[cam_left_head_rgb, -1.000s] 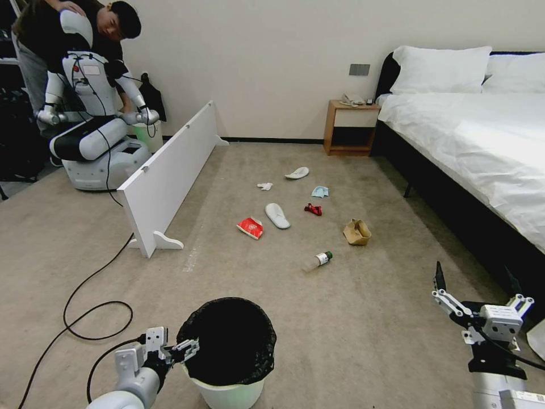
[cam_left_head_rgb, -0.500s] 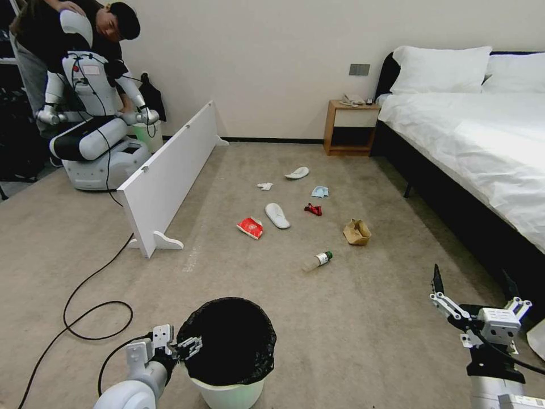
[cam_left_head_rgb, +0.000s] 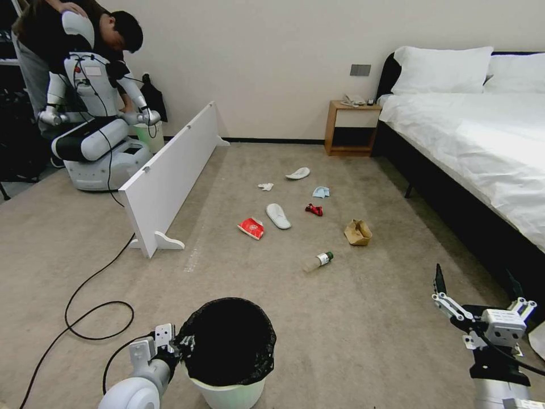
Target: Pick up the trash bin, then pick up the garbage from the floor and place it into the trash bin.
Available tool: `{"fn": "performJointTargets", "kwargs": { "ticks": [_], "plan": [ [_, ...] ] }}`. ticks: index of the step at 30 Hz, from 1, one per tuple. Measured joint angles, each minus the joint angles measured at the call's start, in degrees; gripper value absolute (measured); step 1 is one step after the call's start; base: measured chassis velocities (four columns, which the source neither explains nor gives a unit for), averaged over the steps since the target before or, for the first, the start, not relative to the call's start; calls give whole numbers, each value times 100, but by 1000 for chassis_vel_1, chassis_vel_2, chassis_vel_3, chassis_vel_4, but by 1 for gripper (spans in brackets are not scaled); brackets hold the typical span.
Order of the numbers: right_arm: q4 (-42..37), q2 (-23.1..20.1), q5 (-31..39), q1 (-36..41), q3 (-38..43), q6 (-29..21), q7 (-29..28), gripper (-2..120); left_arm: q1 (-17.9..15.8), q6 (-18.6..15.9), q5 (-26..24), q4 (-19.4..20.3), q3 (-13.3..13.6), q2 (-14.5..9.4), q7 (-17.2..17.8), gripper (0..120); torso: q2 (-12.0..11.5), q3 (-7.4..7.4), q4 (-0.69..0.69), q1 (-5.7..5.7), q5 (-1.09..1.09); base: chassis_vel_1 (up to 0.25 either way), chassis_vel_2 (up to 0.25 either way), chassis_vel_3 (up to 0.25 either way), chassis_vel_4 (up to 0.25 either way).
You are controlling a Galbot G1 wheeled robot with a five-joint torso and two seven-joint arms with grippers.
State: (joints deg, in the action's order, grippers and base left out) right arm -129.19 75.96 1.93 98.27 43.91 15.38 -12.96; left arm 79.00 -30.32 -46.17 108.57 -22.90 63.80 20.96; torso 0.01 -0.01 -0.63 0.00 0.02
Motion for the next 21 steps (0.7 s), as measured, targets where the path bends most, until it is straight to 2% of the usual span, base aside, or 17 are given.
{"fn": "performJointTargets", "kwargs": {
  "ticks": [1,3,15,21],
  "plan": [
    [0,0,0,0,0,0,0,100,0,0,0,0,0,0,0,16,0,0,0,0,0,0,0,0,0],
    [-16,-2,-1,14,0,0,0,100,0,-22,-25,-11,32,-4,-14,5,1,0,0,0,0,0,0,0,0],
    [-88,-25,-5,101,37,0,3,100,28,-62,-41,-95,109,41,-5,4,3,-1,1,-1,3,0,0,0,0],
    [-104,-48,-15,124,63,13,9,100,321,-67,21,242,-97,46,-73,4,-2,3,0,0,-10,0,0,0,0]
  ]
}}
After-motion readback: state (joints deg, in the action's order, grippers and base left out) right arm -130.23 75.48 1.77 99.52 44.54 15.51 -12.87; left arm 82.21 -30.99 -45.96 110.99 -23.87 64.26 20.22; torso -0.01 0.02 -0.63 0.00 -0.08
